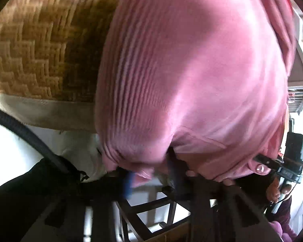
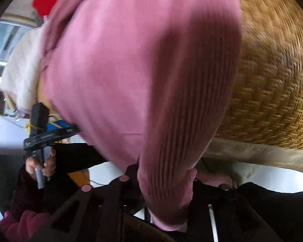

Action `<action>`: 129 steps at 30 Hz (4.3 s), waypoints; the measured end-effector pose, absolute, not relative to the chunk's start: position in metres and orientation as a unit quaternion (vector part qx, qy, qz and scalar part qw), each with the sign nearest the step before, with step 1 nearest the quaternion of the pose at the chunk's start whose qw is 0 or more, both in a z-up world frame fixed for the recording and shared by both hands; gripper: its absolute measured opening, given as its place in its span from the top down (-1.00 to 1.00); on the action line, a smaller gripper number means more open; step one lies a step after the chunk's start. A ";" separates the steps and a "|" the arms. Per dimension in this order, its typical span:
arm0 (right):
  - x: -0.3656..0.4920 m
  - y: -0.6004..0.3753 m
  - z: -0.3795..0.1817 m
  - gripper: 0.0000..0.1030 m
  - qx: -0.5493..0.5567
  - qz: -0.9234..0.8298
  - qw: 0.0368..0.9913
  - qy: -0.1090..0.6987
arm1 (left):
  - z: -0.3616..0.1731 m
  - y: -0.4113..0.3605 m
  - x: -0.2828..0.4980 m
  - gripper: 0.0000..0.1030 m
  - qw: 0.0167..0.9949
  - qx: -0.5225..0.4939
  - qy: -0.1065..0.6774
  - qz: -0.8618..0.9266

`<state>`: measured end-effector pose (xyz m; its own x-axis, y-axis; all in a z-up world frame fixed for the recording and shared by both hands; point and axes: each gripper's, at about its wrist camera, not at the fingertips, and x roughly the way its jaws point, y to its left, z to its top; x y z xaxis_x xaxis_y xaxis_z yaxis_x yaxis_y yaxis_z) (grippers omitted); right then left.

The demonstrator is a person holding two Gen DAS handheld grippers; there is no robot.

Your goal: Fold large clothes

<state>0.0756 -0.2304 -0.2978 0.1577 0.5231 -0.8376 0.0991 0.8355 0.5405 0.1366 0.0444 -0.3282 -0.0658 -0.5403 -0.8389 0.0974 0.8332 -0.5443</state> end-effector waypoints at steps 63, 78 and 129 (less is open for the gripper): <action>0.306 -0.346 -0.161 -0.12 0.324 0.102 0.853 0.396 | -0.160 -0.026 0.294 -0.65 0.920 -0.031 0.374 -0.114; 0.363 -0.308 -0.180 -0.01 0.198 0.050 0.872 0.444 | -0.215 -0.058 0.305 -0.67 0.893 0.104 0.433 -0.058; 0.244 -0.265 -0.186 -0.07 0.171 0.103 0.871 0.449 | -0.194 0.029 0.210 -1.00 0.881 -0.080 0.464 0.051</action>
<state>0.2438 -0.2647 -0.1861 0.5756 0.3329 -0.7469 -0.0251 0.9201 0.3908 0.2099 0.0295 -0.1940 0.5640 0.0162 -0.8256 -0.1642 0.9820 -0.0929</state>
